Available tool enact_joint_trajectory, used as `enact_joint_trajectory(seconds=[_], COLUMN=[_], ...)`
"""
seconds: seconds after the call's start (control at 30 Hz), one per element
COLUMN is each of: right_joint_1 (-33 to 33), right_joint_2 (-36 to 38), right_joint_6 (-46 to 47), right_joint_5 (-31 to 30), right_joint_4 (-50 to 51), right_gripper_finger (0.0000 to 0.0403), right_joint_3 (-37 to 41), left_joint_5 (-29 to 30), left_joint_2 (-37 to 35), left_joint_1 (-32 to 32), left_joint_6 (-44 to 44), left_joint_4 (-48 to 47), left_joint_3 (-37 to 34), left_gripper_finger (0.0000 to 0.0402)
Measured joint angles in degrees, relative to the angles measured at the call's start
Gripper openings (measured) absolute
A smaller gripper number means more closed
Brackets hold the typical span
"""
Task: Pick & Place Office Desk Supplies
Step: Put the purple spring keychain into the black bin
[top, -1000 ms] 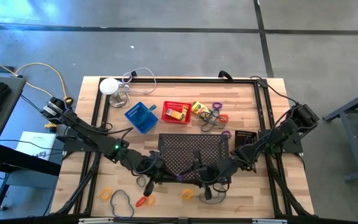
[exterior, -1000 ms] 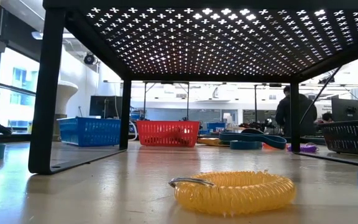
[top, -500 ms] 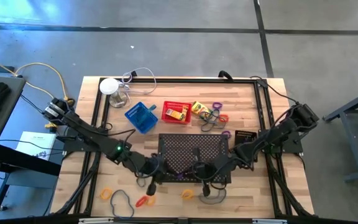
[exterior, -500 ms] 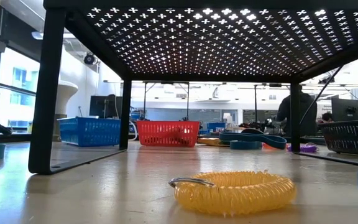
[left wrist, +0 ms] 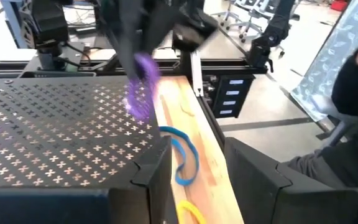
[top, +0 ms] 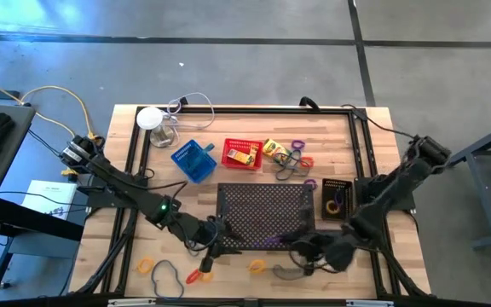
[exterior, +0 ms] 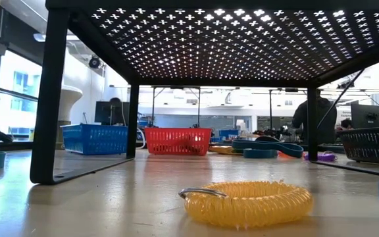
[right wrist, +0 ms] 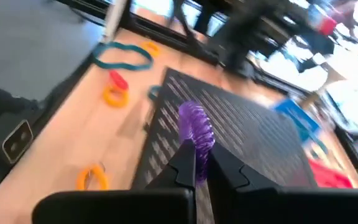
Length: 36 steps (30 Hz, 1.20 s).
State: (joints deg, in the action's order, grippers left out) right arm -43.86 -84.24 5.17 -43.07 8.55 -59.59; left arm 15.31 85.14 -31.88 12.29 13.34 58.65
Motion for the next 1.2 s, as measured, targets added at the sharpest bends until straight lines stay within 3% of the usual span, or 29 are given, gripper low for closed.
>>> enact_joint_trajectory(seconds=[0.2, 0.53, 0.63, 0.73, 0.97, 1.2], right_joint_1=[-4.56, -11.29, -11.11, -10.02, -5.12, -3.23], right_joint_2=[6.16, 12.23, 12.71, 12.7, 13.65, 13.59], right_joint_6=[27.34, 64.58, 80.21, 94.75, 97.83, 93.71], right_joint_5=[-3.13, -7.61, -5.9, 1.74, 18.54, 19.28], right_joint_4=[26.52, 58.81, 72.37, 81.09, 74.94, 67.45], right_gripper_finger=[0.0006, 0.0006, 0.0008, 0.0008, 0.0008, 0.0014], right_joint_3=[-0.04, -0.05, -0.04, 0.62, 8.2, 13.86], left_joint_5=[0.0, -0.05, -0.13, -0.15, -0.13, -0.13], left_joint_2=[0.0, -0.02, -0.02, -0.02, -0.02, -0.04], left_joint_1=[-1.45, -3.68, -4.28, -4.41, -5.0, -5.2], left_joint_6=[0.03, 1.06, 4.93, 5.48, 5.53, 5.53], left_joint_4=[-0.08, -2.18, -4.0, -5.27, -6.15, -6.21], left_joint_3=[0.0, 0.0, 0.0, 0.0, 0.0, 0.0], left_gripper_finger=[0.0145, 0.0145, 0.0145, 0.0145, 0.0145, 0.0145])
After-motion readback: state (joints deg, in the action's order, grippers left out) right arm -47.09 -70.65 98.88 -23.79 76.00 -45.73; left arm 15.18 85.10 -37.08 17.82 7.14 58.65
